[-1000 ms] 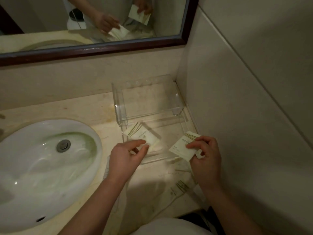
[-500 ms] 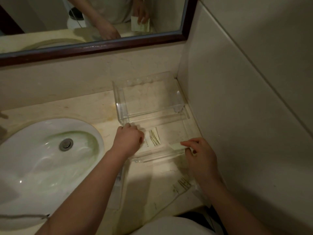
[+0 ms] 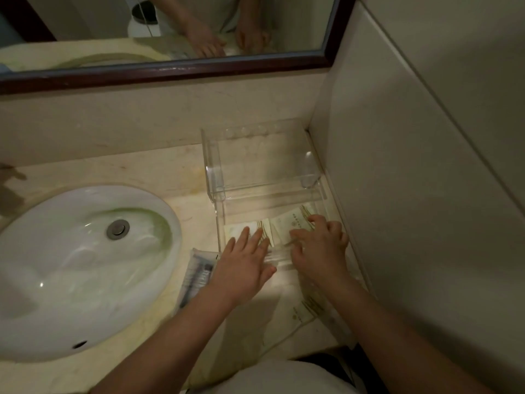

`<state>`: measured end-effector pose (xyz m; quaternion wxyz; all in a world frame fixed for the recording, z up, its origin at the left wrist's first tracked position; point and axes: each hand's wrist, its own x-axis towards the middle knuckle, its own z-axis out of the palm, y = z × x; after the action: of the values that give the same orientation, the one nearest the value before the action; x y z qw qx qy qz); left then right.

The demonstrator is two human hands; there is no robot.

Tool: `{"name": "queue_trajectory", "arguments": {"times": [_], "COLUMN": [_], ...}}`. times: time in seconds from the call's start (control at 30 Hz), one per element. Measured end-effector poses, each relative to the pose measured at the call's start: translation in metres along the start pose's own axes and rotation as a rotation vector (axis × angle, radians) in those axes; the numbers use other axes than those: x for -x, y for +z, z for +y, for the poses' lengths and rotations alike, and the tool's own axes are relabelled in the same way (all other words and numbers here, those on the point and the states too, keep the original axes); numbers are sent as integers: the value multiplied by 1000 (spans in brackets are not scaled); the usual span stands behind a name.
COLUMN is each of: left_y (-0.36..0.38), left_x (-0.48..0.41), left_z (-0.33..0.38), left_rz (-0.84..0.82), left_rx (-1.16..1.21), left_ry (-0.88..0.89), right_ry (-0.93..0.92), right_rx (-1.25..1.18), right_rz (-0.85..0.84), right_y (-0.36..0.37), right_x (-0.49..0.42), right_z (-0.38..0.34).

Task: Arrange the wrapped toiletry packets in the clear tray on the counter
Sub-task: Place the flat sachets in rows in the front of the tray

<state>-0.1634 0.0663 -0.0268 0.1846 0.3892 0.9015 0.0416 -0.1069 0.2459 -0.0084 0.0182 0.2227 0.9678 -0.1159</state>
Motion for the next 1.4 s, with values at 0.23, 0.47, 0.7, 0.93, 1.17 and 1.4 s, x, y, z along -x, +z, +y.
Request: {"name": "queue_trajectory", "arguments": {"times": [0.23,0.47,0.7,0.93,1.17,1.4], "left_y": [0,1,-6,-6,15,17], "left_x": [3,1,2,14,20,-5], "left_z": [-3,-7,-6,32,64,115], "left_rz": [54,52,93,486,252,114], "left_rx": [22,65,103,496,548,189], "left_ry": [-9,16,31,162,54,31], "right_ry": [-156,-199,-144,382,334,248], "right_rx": [70,118,-150,-309,-9,-246], "right_rz": [-207,-213,-167,35,-126,205], "right_y": [5,15,-4,-32,-16,-42], "right_x": [-9,2,9,64,65,76], "right_z": [-4,-6,0,61,47,57]}}
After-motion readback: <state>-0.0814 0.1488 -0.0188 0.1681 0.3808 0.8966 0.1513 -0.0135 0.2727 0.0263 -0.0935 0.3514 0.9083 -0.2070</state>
